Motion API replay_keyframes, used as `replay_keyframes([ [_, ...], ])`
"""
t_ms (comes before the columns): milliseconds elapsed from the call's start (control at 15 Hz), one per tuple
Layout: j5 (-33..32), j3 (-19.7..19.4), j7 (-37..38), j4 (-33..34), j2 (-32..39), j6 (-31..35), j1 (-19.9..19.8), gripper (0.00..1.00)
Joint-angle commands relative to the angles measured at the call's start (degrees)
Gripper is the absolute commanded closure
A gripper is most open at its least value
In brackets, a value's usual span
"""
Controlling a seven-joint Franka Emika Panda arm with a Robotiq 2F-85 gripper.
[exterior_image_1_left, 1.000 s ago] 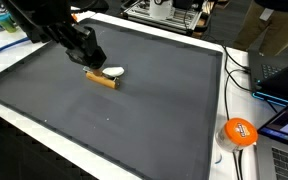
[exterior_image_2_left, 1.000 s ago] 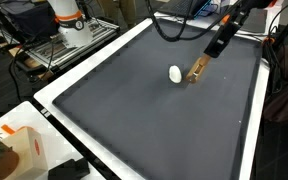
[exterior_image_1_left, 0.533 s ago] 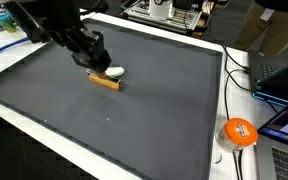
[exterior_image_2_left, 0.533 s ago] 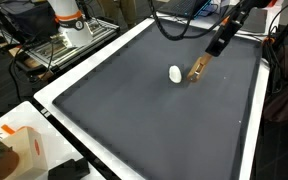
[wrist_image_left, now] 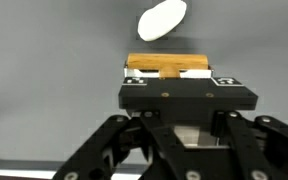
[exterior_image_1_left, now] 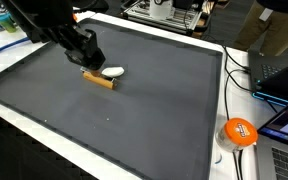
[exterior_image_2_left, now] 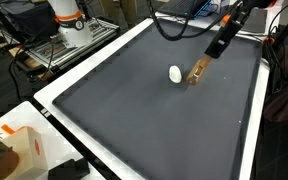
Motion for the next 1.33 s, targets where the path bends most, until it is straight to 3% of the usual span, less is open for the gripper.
replay_keyframes([
  [0, 1.1, 0.1, 0.4, -0.1, -3.2, -2.3, -2.6, 0.78],
  [533, 6.8, 1.6, 7.3, -1.4, -10.4, -11.3, -4.4, 0.78],
  [867, 6.8, 0.9, 14.6, -1.5, -11.3, -11.4, -4.1, 0.78],
  [933, 5.7, 1.0, 11.8, 0.3, -9.8, -11.4, -3.8, 0.53],
  [1200, 5.7, 1.0, 13.4, 0.3, -9.8, -11.4, -3.9, 0.53],
  [1267, 6.1, 1.1, 13.7, 0.2, -9.7, -10.8, -4.0, 0.78],
])
